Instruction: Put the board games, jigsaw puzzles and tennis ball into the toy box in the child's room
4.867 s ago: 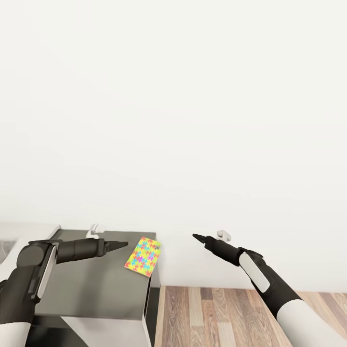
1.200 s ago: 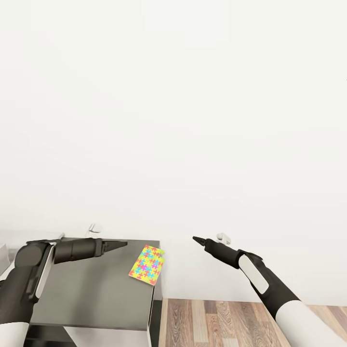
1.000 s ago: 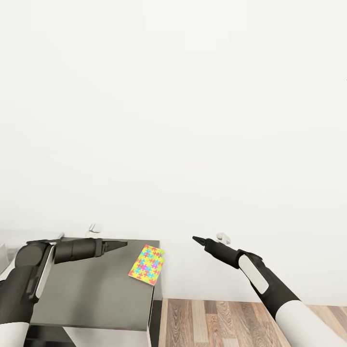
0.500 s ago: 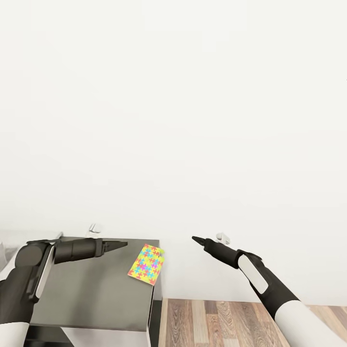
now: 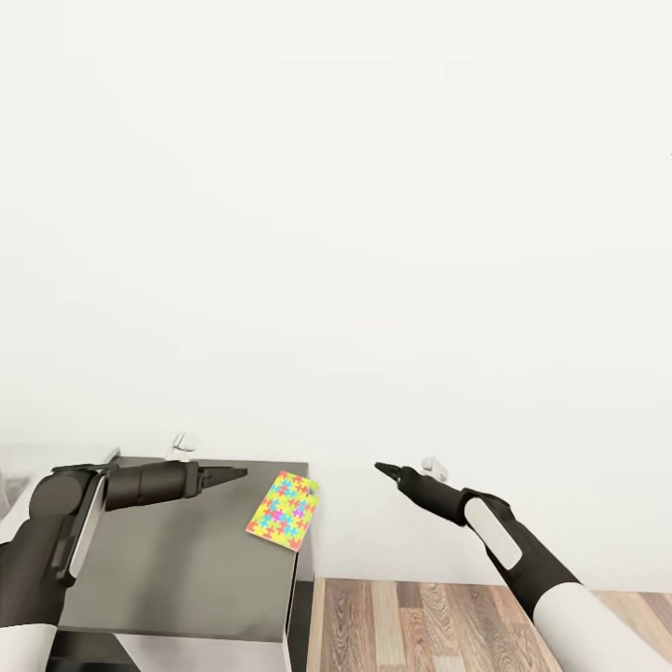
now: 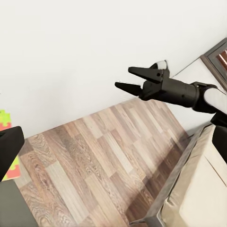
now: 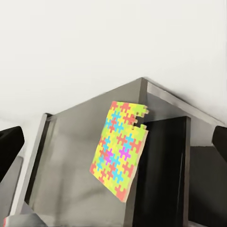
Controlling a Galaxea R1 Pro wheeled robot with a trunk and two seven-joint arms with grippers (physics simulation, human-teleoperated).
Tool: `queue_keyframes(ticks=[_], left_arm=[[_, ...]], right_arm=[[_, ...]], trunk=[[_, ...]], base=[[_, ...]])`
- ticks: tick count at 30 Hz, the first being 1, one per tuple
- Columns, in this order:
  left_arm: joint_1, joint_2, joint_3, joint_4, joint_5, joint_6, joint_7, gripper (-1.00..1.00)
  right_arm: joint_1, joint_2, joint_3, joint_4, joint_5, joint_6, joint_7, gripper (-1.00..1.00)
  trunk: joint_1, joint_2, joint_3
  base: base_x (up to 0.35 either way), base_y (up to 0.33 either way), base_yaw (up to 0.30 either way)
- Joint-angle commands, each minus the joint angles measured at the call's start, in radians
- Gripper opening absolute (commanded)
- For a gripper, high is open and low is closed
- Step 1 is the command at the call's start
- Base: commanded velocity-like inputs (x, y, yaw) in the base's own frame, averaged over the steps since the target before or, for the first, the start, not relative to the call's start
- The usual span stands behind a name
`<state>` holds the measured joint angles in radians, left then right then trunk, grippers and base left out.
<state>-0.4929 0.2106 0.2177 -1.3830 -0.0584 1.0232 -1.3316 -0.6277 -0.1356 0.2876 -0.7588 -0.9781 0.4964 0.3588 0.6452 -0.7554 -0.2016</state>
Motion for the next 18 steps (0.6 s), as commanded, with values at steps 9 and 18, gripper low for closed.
queue_keyframes(ticks=[9,18], left_arm=[[-0.001,0.0,0.002,-0.001,-0.006,0.012,-0.008,1.0],[-0.001,-0.001,-0.001,-0.001,-0.007,0.012,-0.008,1.0]], right_arm=[[-0.001,-0.001,0.001,0.005,-0.025,0.037,0.0,1.0],[-0.002,0.005,0.0,0.006,-0.027,0.094,-0.004,1.0]], trunk=[[0.035,-0.065,-0.03],[0.069,-0.128,-0.058]], base=[[0.0,0.0,0.0],[0.0,0.0,0.0]])
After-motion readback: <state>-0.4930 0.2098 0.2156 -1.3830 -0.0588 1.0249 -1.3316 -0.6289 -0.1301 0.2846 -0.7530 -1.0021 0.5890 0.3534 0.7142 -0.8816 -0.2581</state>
